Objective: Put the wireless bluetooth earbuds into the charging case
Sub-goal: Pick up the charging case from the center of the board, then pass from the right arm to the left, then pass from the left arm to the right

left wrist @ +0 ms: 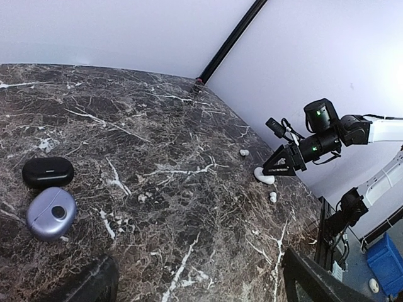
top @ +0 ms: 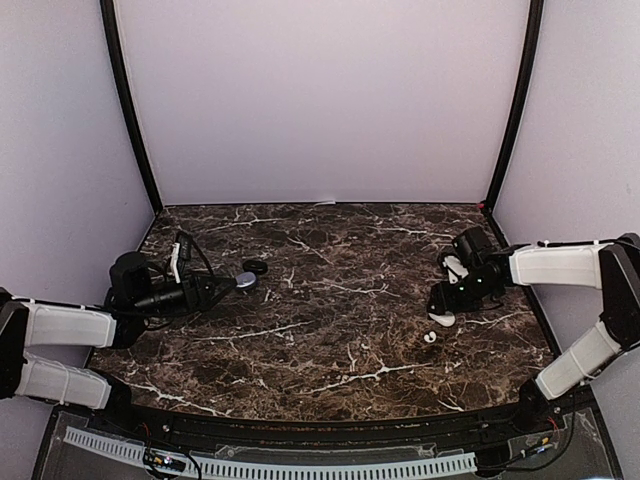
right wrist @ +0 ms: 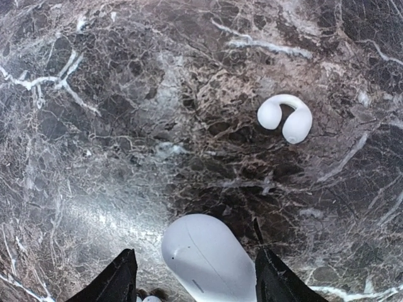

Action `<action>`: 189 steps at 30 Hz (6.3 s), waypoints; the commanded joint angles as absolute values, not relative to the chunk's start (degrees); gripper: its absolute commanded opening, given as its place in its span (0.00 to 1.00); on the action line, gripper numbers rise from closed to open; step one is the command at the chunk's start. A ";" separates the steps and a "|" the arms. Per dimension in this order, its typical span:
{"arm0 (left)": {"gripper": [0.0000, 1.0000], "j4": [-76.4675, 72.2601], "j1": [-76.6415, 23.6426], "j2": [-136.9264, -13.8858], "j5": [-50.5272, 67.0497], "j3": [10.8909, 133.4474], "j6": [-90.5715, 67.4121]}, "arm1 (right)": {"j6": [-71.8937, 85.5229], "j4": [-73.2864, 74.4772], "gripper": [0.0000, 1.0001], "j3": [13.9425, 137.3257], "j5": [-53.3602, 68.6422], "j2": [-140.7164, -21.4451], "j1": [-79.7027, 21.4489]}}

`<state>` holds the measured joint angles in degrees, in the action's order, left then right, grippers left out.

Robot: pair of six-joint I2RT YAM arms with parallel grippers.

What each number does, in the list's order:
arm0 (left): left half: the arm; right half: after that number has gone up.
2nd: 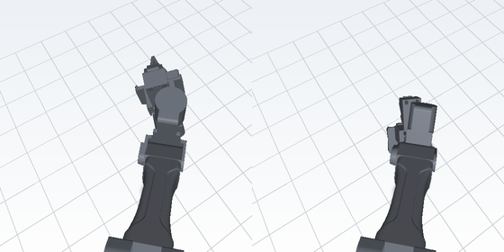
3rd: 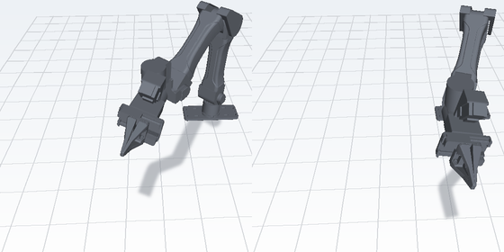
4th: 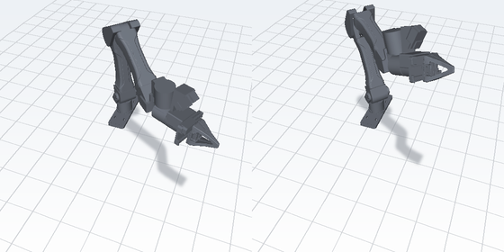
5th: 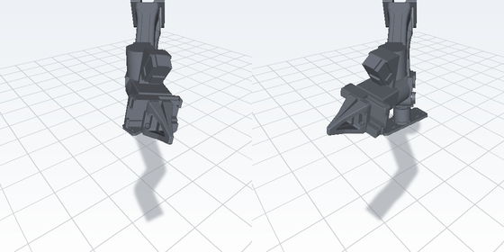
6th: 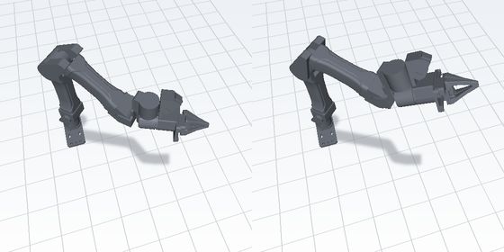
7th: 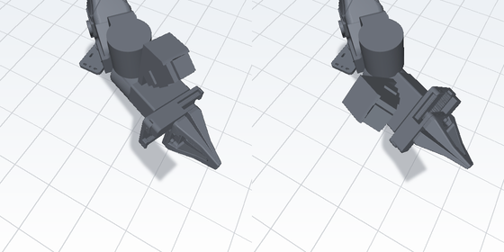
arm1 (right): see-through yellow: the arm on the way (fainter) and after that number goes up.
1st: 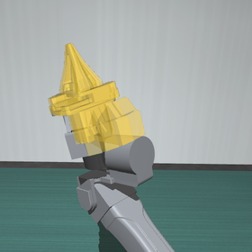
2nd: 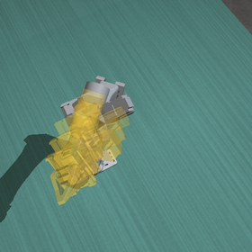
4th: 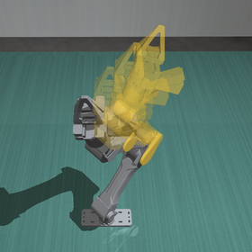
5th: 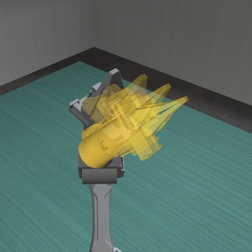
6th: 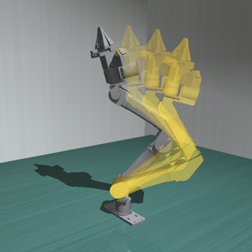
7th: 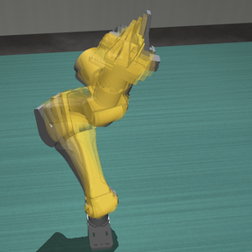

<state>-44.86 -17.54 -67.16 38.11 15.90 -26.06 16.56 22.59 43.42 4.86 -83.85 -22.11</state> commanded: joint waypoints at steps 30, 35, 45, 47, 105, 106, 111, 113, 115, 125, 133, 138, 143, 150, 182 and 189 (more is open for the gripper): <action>0.91 -48.72 -17.73 -64.19 39.20 13.50 -23.61 | 18.17 28.39 0.43 48.70 -3.05 -91.11 -28.11; 0.91 -48.06 -17.73 -63.07 38.48 13.10 -23.34 | 17.94 28.66 0.40 50.09 -3.11 -91.23 -28.93; 0.99 -44.62 -17.72 -56.82 29.95 10.93 -22.13 | 16.49 29.81 0.26 53.34 -3.86 -95.76 -30.50; 0.99 -44.92 -17.73 -55.64 27.64 10.15 -22.66 | 16.05 30.24 0.26 54.84 -3.78 -95.75 -31.42; 0.80 -64.88 -36.85 -86.41 42.03 17.70 -42.86 | -11.59 -10.95 0.27 54.67 -11.58 -94.83 -67.23; 0.80 -65.32 -37.16 -86.88 42.14 17.87 -43.02 | -11.68 -11.11 0.27 54.68 -11.59 -94.90 -67.30; 0.79 -66.55 -38.69 -88.32 41.89 18.69 -43.20 | -11.95 -11.63 0.27 54.75 -11.04 -95.34 -67.41; 0.79 -66.54 -39.25 -88.74 41.84 19.16 -43.41 | -12.12 -11.68 0.27 54.81 -10.67 -95.44 -67.49; 0.79 -66.15 -39.72 -89.26 41.74 19.73 -43.61 | -12.29 -11.87 0.28 54.77 -10.34 -95.54 -67.59; 0.70 -64.97 -41.48 -93.20 41.29 23.08 -45.61 | -13.89 -11.03 0.29 55.69 -10.00 -95.93 -68.41; 0.61 -62.34 -41.66 -95.81 40.67 26.15 -46.54 | -16.27 -9.45 0.30 57.83 -13.00 -98.19 -70.34; 0.58 -61.23 -41.77 -96.94 40.85 27.03 -46.40 | -17.20 -8.97 0.30 58.80 -14.64 -99.69 -71.23; 0.47 -61.00 -41.86 -97.71 40.83 27.30 -46.21 | -17.39 -9.41 0.31 59.01 -15.42 -100.41 -71.50; 0.25 -59.80 -41.90 -98.04 41.04 27.44 -44.41 | -16.59 -8.82 0.38 59.41 -15.75 -101.34 -71.53; 0.22 -66.35 -41.75 -91.68 53.13 25.36 -34.05 | 2.74 -11.05 0.56 52.63 42.93 -93.15 -52.54; 0.22 -66.08 -41.76 -91.04 53.80 25.55 -33.73 | 2.22 -10.05 0.57 53.98 45.14 -94.67 -52.47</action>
